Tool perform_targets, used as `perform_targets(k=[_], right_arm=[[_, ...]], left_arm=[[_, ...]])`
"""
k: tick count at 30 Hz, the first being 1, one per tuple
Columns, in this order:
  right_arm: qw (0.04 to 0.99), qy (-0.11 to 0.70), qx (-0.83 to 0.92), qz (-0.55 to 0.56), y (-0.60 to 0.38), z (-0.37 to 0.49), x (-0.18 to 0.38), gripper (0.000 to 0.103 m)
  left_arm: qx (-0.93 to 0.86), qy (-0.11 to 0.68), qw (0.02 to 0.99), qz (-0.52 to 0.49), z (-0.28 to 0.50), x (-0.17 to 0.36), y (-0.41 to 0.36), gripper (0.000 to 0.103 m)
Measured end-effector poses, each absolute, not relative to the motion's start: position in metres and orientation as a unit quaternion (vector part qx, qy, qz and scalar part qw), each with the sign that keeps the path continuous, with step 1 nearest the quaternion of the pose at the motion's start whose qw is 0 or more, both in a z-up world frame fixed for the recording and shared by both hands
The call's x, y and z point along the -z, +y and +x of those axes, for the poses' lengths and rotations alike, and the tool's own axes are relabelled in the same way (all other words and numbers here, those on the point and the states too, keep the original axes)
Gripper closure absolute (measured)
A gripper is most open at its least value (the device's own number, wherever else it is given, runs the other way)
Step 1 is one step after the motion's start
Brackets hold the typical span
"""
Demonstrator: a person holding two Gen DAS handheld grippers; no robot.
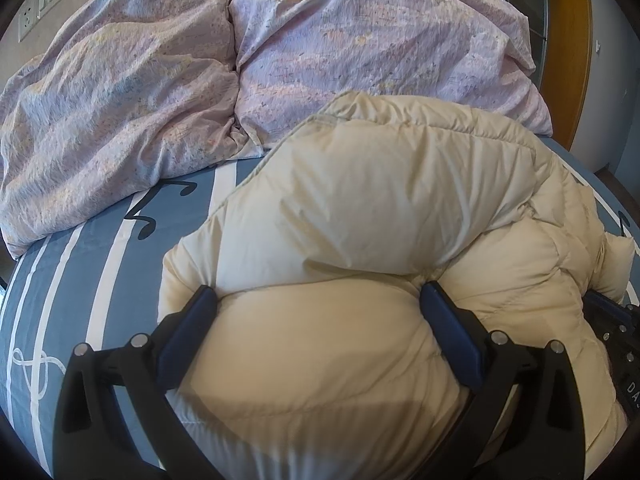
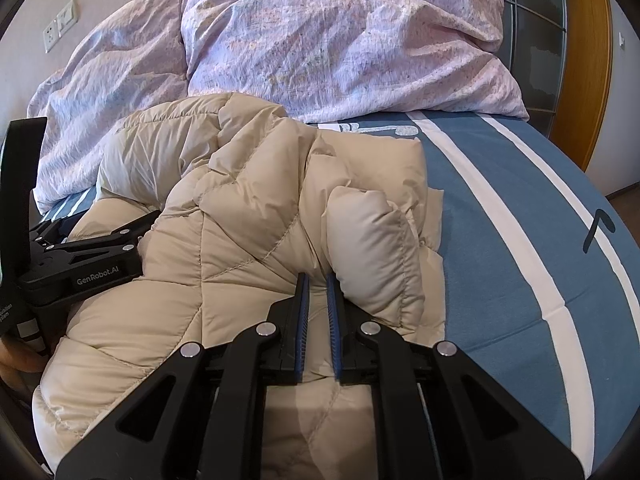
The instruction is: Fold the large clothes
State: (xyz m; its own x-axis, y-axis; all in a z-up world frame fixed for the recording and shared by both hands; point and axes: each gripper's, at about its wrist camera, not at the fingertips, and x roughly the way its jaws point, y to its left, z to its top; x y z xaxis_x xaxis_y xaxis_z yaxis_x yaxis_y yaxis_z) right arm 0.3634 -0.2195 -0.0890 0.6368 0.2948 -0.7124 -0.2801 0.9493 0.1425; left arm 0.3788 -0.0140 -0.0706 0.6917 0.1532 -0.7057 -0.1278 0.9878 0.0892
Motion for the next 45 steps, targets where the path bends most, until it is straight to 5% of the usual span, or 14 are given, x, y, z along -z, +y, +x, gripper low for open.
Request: perform_targets(k=[26, 29, 31, 45], right_arm=[[0.895, 0.410, -0.172, 0.020, -0.225, 0.364, 0.078, 0.091], [0.892, 0.409, -0.187, 0.043, -0.233, 0.359, 0.066, 0.068], [0.898, 0.396, -0.188, 0.049, -0.236, 0.353, 0.057, 0.041], [0.853, 0.455, -0.186, 0.176, -0.283, 0.362, 0.065, 0.019]], left_arm=[[-0.085, 0.375, 0.923, 0.025, 0.368, 0.057, -0.013, 0.002], [-0.081, 0.368, 0.926, 0.035, 0.355, 0.046, -0.014, 0.002], [-0.077, 0.364, 0.928, 0.037, 0.347, 0.039, -0.014, 0.002], [-0.040, 0.378, 0.925, -0.020, 0.309, 0.037, -0.009, 0.002]])
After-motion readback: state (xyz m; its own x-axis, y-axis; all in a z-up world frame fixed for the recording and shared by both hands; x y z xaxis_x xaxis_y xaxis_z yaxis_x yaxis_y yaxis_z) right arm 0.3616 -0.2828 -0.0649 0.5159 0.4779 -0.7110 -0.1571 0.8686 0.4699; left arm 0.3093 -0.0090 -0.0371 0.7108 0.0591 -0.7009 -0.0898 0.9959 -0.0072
